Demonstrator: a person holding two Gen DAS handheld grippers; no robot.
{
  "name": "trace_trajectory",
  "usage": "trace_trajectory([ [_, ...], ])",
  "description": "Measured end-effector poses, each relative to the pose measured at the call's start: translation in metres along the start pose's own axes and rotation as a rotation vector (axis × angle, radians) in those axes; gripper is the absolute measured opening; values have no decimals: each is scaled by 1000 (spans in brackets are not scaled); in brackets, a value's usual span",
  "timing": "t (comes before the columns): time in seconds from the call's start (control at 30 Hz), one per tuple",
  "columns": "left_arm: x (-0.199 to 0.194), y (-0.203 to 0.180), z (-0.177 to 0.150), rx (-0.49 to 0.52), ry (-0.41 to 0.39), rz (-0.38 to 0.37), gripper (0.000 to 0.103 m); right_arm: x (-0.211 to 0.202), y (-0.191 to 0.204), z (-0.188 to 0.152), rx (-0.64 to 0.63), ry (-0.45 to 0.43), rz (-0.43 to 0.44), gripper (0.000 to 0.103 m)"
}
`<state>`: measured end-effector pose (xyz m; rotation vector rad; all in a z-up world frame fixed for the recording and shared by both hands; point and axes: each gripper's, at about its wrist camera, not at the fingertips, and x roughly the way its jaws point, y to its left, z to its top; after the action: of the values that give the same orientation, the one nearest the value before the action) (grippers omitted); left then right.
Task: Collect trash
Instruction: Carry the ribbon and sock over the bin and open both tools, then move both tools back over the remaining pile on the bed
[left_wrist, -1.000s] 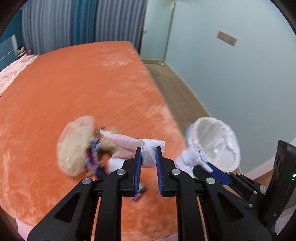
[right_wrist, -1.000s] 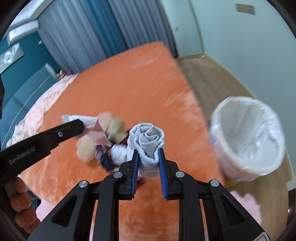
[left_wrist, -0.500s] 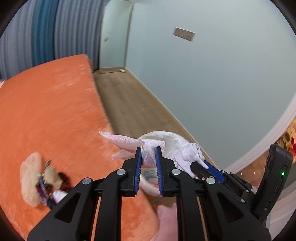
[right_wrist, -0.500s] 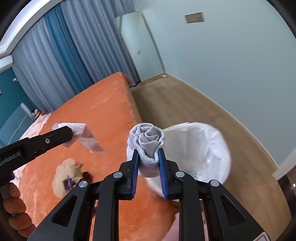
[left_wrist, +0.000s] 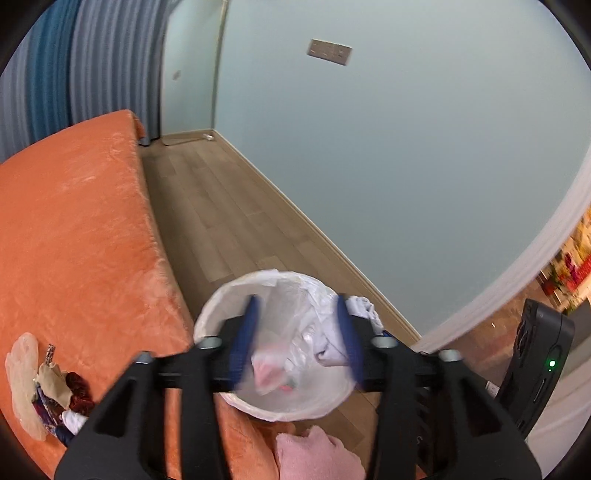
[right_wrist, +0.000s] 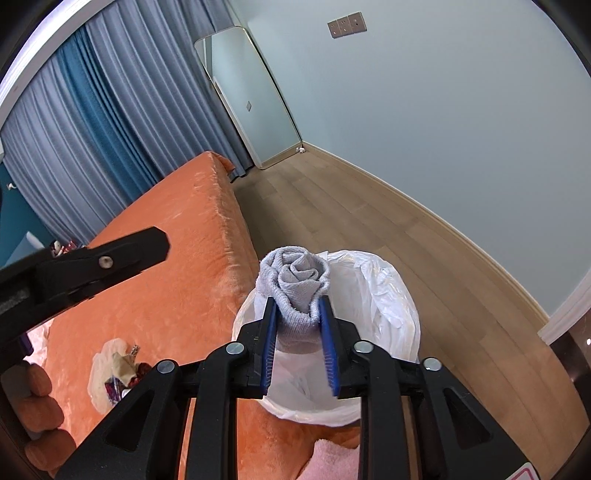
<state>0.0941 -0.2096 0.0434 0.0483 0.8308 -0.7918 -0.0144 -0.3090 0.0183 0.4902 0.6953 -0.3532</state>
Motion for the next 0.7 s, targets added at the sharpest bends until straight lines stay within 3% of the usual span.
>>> trace_trajectory([
  [0.13,-2,3,1,16,-14,39,54,8,-1,8,-6,-10,3,25],
  [0.23,-4,13,1,10,-16,81,54,11,3,11,-9,-15,1,37],
  [0.7,-34,76,-25,-109,-11,197,54,-4,44,-10,-71,14,26,46],
])
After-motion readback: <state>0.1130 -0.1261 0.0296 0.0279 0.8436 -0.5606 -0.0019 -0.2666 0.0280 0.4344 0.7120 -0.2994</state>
